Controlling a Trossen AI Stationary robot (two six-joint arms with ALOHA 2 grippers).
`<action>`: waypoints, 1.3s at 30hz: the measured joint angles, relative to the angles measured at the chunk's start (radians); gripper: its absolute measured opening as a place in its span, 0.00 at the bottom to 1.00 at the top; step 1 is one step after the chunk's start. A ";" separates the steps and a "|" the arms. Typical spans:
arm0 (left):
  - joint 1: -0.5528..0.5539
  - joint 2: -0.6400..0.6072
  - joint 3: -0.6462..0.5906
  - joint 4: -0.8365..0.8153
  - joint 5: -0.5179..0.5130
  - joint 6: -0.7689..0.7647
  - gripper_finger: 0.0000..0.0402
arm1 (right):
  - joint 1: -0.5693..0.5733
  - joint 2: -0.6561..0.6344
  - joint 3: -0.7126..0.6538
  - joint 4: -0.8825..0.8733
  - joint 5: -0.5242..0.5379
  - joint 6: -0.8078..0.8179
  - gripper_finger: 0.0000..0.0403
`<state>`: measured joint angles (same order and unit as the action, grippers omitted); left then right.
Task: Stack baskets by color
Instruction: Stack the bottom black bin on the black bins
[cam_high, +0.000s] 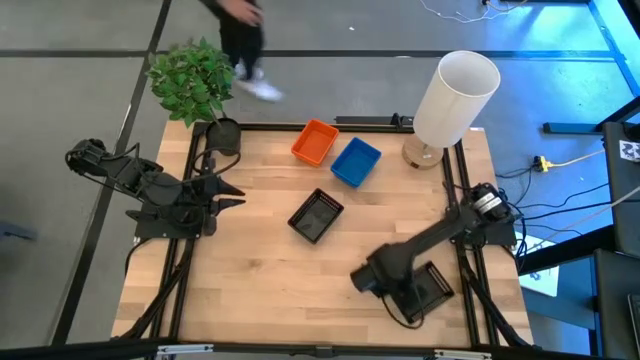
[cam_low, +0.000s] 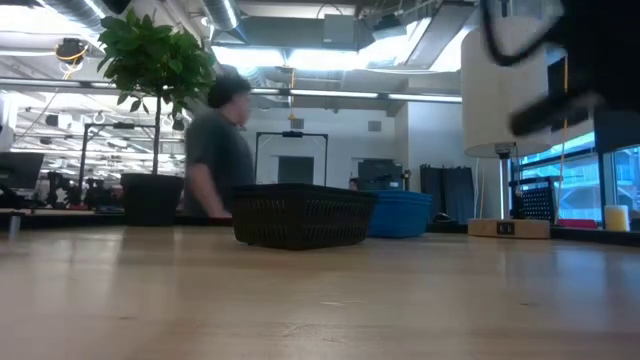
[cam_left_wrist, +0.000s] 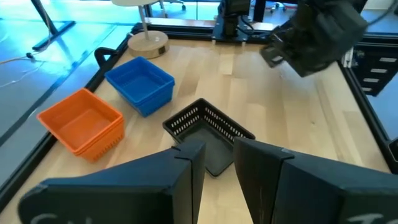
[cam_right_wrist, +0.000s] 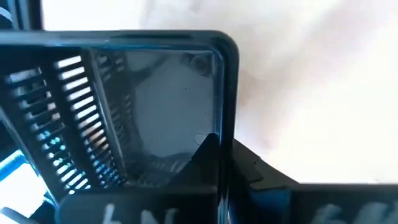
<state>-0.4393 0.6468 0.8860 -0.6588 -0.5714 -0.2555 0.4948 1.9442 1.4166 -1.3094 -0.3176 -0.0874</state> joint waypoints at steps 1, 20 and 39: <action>0.000 0.000 0.000 0.000 0.003 0.000 0.19 | -0.022 0.000 0.025 -0.039 0.016 -0.024 0.00; 0.000 0.000 0.000 0.000 0.009 0.003 0.19 | -0.551 -0.001 0.565 -0.125 0.291 -0.448 0.00; 0.000 0.000 0.000 0.001 -0.200 -0.037 0.19 | -0.745 0.055 0.555 0.402 0.063 -0.789 0.00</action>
<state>-0.4389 0.6464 0.8860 -0.6579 -0.7710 -0.2928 -0.2498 1.9988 1.9713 -0.9078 -0.2542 -0.8763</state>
